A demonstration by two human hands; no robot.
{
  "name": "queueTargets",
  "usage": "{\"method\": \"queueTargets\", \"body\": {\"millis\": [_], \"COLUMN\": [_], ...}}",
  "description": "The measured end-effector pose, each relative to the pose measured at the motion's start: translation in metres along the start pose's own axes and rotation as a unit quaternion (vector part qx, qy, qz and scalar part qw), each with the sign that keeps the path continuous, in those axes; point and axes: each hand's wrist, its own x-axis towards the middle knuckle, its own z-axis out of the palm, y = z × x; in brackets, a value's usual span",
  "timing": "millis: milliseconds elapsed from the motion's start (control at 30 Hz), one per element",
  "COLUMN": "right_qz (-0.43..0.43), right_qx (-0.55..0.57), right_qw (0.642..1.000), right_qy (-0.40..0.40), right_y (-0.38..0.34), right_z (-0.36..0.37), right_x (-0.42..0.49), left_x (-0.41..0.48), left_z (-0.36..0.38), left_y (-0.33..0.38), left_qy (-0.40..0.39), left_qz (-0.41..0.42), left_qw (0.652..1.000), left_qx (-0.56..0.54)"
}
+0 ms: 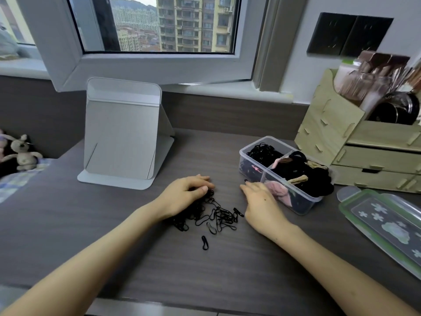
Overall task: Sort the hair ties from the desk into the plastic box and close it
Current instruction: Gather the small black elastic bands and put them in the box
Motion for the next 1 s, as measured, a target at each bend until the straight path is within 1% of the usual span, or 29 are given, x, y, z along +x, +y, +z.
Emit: {"method": "queueTargets", "body": {"millis": [133, 233, 300, 367, 433, 467, 533, 600, 633, 667, 700, 767, 833, 900, 933, 1000], "right_qz": [-0.043, -0.027, -0.006, 0.011, 0.006, -0.002, -0.003, 0.019, 0.035, 0.05, 0.061, 0.071, 0.06, 0.017, -0.02, -0.103], "right_qx": [0.13, 0.193, 0.21, 0.226, 0.262, 0.298, 0.401, 0.5, 0.53, 0.54, 0.533, 0.484, 0.408, 0.32, 0.292, 0.266], "right_qw": [0.99, 0.979, 0.977, 0.974, 0.965, 0.955, 0.916, 0.866, 0.846, 0.838, 0.84, 0.868, 0.91, 0.946, 0.954, 0.952], "right_qy": [0.033, 0.052, 0.048, 0.014, -0.004, -0.002, 0.0, 0.015, 0.036, 0.062, 0.082, 0.086, 0.033, -0.043, -0.071, -0.108], "right_y": [-0.002, -0.001, -0.002, -0.006, -0.016, -0.022, -0.036, -0.045, -0.046, -0.044, -0.041, -0.035, -0.033, -0.037, -0.041, -0.051], "right_z": [-0.003, -0.008, -0.007, -0.001, 0.006, 0.009, 0.014, 0.016, 0.015, 0.013, 0.011, 0.006, 0.006, 0.011, 0.014, 0.019], "right_x": [-0.008, -0.007, -0.004, -0.003, -0.005, -0.006, -0.011, -0.015, -0.014, -0.011, -0.007, 0.006, 0.021, 0.028, 0.029, 0.022], "left_x": [0.0, -0.004, -0.009, -0.012, -0.014, -0.014, -0.012, -0.012, -0.012, -0.013, -0.015, -0.019, -0.023, -0.028, -0.029, -0.031], "left_z": [-0.002, -0.003, 0.0, 0.007, 0.017, 0.022, 0.031, 0.035, 0.034, 0.031, 0.028, 0.019, 0.011, 0.004, 0.001, -0.005], "left_y": [-0.002, -0.005, -0.006, -0.004, 0.0, 0.003, 0.011, 0.018, 0.02, 0.019, 0.018, 0.013, 0.007, 0.003, 0.001, -0.003], "left_qy": [0.028, 0.058, 0.039, 0.016, 0.016, 0.019, 0.035, 0.062, 0.08, 0.099, 0.117, 0.146, 0.163, 0.175, 0.181, 0.19], "left_qz": [-0.01, -0.032, -0.035, -0.039, -0.06, -0.066, -0.065, -0.068, -0.071, -0.073, -0.076, -0.081, -0.08, -0.079, -0.081, -0.088], "left_qw": [0.999, 0.997, 0.996, 0.996, 0.997, 0.998, 0.992, 0.974, 0.963, 0.955, 0.95, 0.946, 0.947, 0.948, 0.946, 0.94], "left_qx": [-0.013, 0.045, 0.072, 0.075, 0.034, -0.002, -0.099, -0.207, -0.246, -0.269, -0.279, -0.278, -0.263, -0.254, -0.258, -0.269]}}
